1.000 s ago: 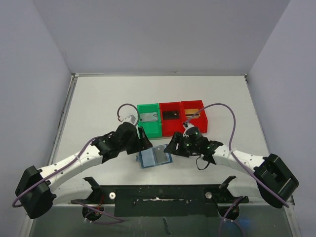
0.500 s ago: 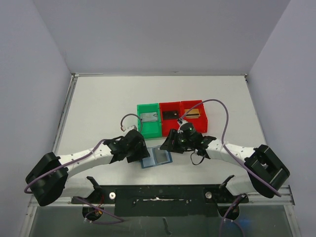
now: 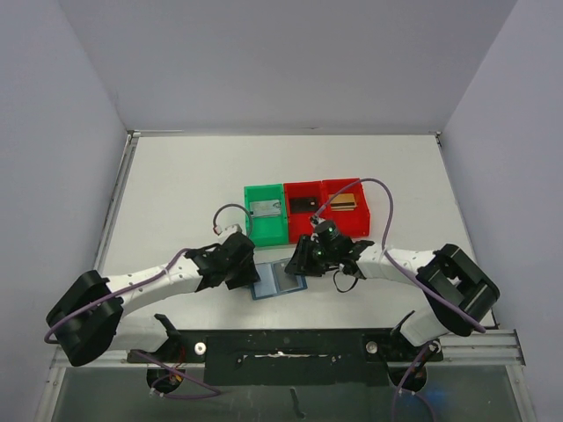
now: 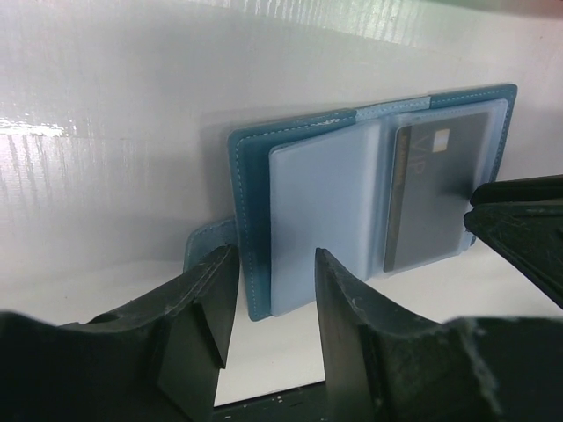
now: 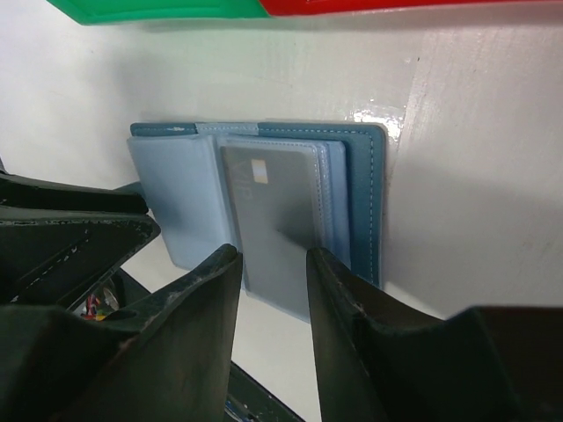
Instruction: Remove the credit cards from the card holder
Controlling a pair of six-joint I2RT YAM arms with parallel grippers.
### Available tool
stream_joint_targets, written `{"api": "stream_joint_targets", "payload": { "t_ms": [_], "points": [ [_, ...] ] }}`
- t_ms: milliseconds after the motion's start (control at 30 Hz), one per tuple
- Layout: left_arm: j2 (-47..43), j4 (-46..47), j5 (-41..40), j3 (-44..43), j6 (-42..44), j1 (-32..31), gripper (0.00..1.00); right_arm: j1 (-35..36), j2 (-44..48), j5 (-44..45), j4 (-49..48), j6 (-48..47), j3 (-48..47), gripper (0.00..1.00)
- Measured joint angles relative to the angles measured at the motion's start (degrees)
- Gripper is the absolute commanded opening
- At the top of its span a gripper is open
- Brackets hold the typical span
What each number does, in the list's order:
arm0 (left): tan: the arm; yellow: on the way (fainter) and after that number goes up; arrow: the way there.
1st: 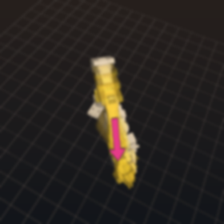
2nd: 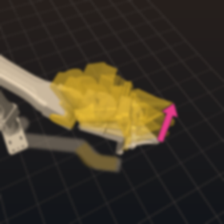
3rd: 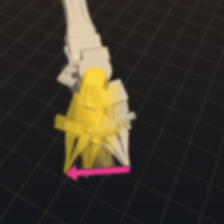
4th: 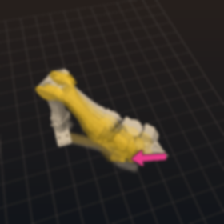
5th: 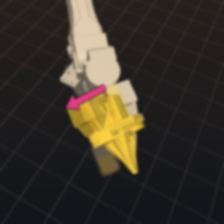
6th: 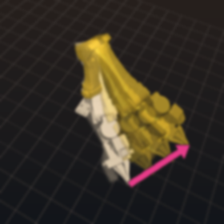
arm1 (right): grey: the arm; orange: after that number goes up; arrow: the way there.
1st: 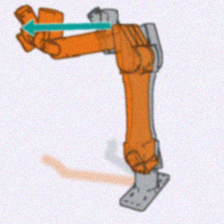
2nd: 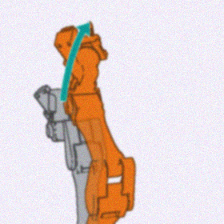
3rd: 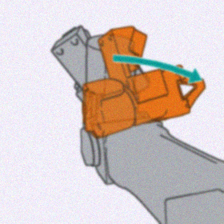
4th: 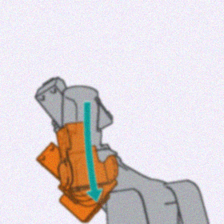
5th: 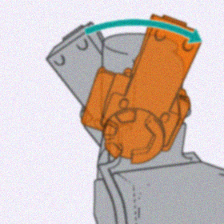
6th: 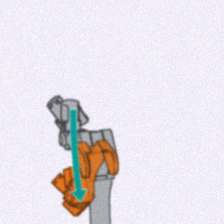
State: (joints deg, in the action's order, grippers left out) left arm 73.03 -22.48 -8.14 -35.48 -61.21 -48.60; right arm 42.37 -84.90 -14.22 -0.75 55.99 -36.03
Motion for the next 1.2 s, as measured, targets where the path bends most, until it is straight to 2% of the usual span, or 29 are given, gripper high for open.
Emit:
{"api": "stream_joint_targets", "payload": {
  "t_ms": [467, 833, 1200],
  "points": [
    [2.7, 0.1, 0.0, 0.2, 1.7, 0.0, 0.23, 0.1, -1.5, -0.1, 1.0, 0.0, -1.3, 0.38],
    [2.8, 0.2, -0.1, 0.2, 3.2, 0.0, 0.23, 0.1, -0.8, 3.2, 6.9, -1.6, -4.7, 0.38],
    [3.1, 0.2, -0.1, 0.1, 4.7, 0.0, 0.22, 0.3, -3.9, 1.3, 4.8, -1.5, -4.9, 0.33]
  ]
}}
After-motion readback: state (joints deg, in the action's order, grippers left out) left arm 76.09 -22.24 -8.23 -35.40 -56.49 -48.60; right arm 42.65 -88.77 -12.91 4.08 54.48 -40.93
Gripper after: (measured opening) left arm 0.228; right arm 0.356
